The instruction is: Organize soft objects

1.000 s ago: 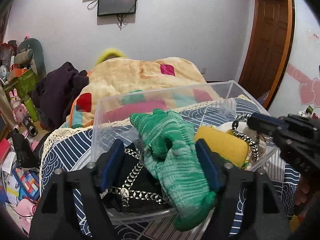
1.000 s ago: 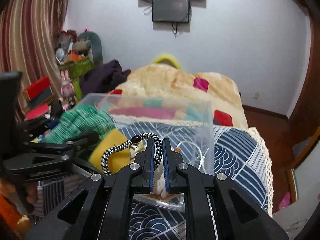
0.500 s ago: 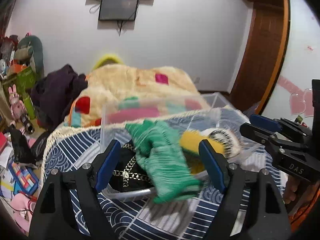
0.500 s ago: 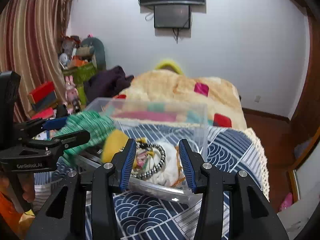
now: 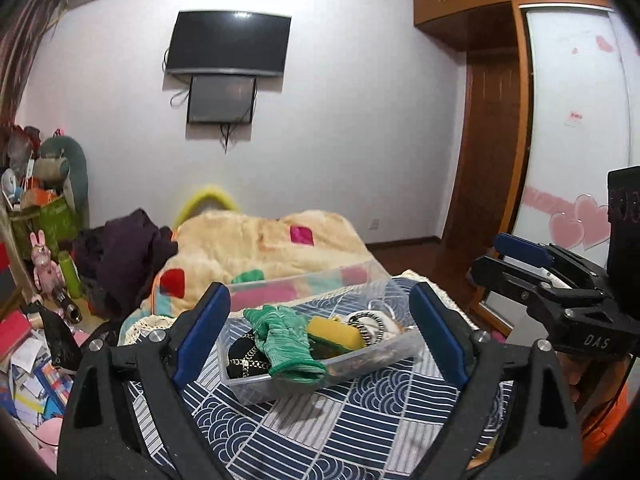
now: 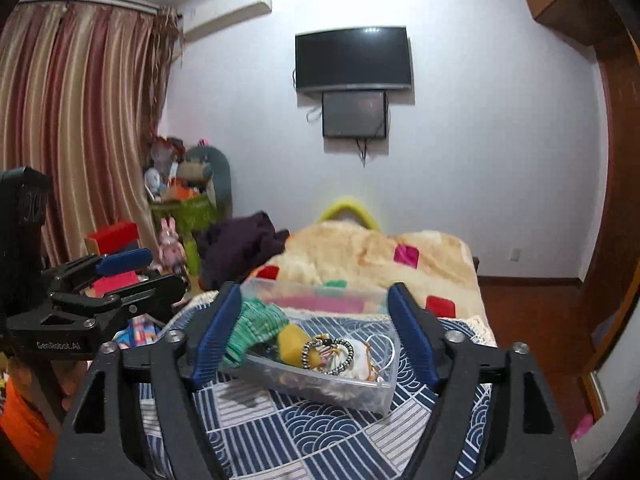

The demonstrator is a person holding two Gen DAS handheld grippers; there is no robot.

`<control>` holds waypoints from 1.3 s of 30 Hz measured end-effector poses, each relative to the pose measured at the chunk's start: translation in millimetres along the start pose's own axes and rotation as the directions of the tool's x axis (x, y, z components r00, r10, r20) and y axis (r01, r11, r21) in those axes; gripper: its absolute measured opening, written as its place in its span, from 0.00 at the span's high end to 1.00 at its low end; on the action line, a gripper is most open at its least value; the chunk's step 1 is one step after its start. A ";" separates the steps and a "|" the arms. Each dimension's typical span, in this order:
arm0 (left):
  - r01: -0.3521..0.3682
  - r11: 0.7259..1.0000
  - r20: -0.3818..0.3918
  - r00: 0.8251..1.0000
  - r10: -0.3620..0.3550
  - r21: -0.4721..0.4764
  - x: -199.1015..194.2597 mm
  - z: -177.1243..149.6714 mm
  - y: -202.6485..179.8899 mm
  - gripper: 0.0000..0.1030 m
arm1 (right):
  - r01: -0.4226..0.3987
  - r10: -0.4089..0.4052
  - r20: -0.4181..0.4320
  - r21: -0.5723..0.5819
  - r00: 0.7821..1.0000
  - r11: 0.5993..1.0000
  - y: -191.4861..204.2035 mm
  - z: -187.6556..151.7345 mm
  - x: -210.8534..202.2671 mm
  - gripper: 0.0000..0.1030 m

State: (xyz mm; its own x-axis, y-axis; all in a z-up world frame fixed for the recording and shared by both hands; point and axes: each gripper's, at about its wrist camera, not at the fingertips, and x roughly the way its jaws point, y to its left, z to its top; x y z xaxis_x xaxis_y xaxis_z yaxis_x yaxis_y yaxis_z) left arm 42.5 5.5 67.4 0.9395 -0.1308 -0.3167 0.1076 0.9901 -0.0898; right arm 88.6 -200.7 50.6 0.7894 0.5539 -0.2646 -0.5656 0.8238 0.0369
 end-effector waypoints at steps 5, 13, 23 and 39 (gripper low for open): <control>-0.007 1.000 0.041 0.999 0.006 0.001 -23.6 -3.6 -8.3 0.00 | 0.016 -0.015 0.022 -0.011 1.000 1.000 6.1 -4.5 -16.1 0.16; -0.013 1.000 0.053 0.999 0.012 0.015 -39.0 -18.2 -18.0 0.00 | 0.019 -0.019 0.020 0.013 1.000 1.000 8.8 -19.4 -25.2 0.07; -0.006 1.000 0.047 0.999 0.004 0.029 -36.3 -25.4 -22.4 0.00 | 0.015 -0.015 0.013 0.019 1.000 1.000 8.7 -22.9 -24.2 0.07; -0.004 1.000 0.034 0.999 0.004 0.016 -33.6 -28.9 -19.6 0.00 | 0.015 -0.015 0.008 0.028 1.000 0.999 6.6 -26.5 -23.8 0.07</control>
State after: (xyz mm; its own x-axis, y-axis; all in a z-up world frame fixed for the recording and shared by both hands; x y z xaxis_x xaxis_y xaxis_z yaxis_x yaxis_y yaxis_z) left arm -0.6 -10.9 52.5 0.9505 -0.1253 -0.2845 0.1087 0.9914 -0.0735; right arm 59.8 -211.6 31.5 0.7999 0.5420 -0.2579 -0.5467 0.8352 0.0596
